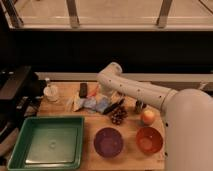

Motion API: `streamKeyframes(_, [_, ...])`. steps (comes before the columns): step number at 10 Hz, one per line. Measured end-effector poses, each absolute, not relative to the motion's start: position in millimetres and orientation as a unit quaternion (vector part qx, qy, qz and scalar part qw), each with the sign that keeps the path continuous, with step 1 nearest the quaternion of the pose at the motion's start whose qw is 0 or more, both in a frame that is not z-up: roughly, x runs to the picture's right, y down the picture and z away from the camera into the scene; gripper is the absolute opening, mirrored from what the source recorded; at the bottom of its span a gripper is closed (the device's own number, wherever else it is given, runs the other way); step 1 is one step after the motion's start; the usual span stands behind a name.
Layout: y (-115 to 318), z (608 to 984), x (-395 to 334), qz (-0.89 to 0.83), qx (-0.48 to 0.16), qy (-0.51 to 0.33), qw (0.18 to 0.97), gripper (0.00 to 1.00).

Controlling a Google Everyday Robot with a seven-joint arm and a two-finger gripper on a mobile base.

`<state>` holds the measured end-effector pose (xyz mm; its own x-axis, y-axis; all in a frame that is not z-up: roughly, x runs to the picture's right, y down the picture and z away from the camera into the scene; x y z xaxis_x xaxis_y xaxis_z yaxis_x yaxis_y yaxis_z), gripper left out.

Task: Place sponge in red bowl

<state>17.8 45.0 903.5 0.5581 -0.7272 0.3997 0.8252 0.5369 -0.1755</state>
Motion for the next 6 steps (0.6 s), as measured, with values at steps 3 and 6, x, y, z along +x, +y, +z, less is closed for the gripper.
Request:
streamKeyframes(3, [52.3, 910.4, 17.3, -0.453, -0.188, -0.137, 0.861, 0.65])
streamKeyframes(6, [59.0, 918.8, 17.1, -0.456, -0.193, -0.140, 0.858, 0.65])
